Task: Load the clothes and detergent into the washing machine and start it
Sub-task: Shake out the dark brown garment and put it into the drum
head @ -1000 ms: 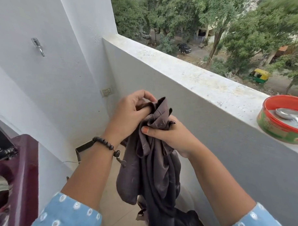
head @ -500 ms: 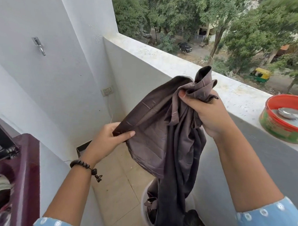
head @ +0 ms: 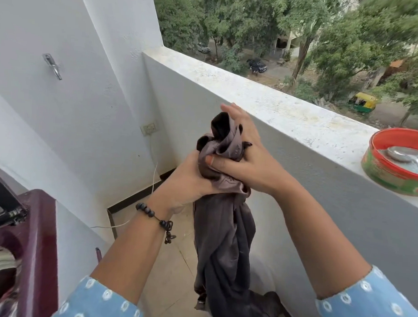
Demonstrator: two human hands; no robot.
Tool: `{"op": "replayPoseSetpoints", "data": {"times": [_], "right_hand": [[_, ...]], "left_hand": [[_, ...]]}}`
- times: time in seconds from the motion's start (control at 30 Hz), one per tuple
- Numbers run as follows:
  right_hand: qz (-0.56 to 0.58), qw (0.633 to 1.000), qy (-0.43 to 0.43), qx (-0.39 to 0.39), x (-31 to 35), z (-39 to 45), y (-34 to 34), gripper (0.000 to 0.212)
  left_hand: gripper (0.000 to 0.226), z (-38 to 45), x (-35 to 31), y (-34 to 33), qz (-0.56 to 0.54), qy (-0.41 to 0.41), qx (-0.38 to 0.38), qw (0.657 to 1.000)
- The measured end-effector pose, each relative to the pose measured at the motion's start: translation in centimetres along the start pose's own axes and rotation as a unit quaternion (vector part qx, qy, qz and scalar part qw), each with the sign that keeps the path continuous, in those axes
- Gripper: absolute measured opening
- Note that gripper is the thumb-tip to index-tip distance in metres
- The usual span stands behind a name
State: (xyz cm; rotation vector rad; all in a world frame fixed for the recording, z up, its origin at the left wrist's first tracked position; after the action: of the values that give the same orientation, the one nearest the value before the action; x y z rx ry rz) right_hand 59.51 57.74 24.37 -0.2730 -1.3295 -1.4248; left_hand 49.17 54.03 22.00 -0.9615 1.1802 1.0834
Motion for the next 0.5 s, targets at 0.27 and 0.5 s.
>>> {"op": "replayPoseSetpoints", "data": {"times": [0.27, 0.5], "right_hand": [[0.228, 0.951, -0.109, 0.178, -3.5, -4.7, -6.8, 0.112], [0.061, 0.985, -0.151, 0.063, -5.7, -3.0, -5.2, 0.017]], "left_hand": [[0.057, 0.2, -1.7, 3.3, -0.153, -0.079, -0.244, 0.954], [0.082, -1.5, 1.0, 6.5, -0.174, 0.035, -0.282, 0.943]]}}
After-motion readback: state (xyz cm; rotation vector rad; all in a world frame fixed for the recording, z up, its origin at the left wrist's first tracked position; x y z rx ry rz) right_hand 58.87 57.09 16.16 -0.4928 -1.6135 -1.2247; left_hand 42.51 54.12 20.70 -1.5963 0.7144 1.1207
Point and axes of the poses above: each hand's wrist, its own z-axis towards the middle knuckle, its own y-axis out of the back of the hand, x = y × z, the point moved 7 cm from there along z, towards the middle knuckle, and after that the axes turned 9 degrees about -z, right-handed, at the moved point
